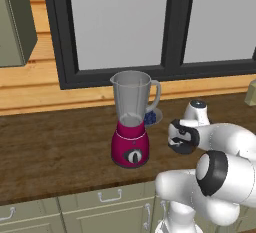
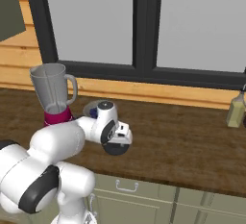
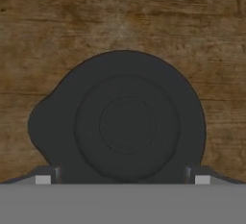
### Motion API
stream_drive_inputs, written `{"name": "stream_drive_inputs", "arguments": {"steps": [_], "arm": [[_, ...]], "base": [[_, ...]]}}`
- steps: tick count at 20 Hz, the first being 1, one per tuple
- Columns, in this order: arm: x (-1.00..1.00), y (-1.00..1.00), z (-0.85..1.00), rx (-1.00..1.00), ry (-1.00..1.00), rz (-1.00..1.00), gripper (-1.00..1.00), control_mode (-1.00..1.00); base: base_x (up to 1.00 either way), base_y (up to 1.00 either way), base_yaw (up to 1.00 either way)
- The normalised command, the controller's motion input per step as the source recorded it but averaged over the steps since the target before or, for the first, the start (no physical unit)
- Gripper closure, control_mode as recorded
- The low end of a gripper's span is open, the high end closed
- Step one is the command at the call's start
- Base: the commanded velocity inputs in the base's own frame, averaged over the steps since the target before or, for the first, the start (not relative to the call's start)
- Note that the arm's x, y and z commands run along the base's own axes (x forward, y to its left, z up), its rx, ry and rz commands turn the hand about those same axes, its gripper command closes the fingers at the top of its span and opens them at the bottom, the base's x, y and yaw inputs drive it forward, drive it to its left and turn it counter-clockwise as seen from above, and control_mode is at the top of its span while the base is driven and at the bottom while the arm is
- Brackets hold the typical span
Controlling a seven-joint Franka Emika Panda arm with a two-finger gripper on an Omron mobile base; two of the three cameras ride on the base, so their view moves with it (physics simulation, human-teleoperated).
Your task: Close the lid blender by securely placing the lid on top.
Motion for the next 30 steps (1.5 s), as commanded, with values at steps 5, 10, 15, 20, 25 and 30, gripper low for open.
{"name": "stream_drive_inputs", "arguments": {"steps": [5, 10, 15, 20, 25, 30], "arm": [[0.12, -0.02, -0.15, 0.0, 0.0, 0.0, -1.0, -1.0], [0.16, -0.04, -0.11, 0.0, 0.0, 0.0, -1.0, -1.0], [0.17, -0.03, -0.08, 0.0, 0.0, 0.0, -1.0, -1.0], [0.12, 0.0, -0.15, 0.0, 0.0, 0.0, -1.0, -1.0], [0.03, 0.0, -0.31, 0.0, 0.0, 0.0, -1.0, -1.0], [0.0, 0.0, -0.49, 0.0, 0.0, 0.0, 1.0, -1.0]], "base": [[0.0, 0.0, 0.0], [0.0, 0.0, 0.0], [0.0, 0.0, 0.0], [0.0, 0.0, 0.0], [0.0, 0.0, 0.0], [0.0, 0.0, 0.0]]}}
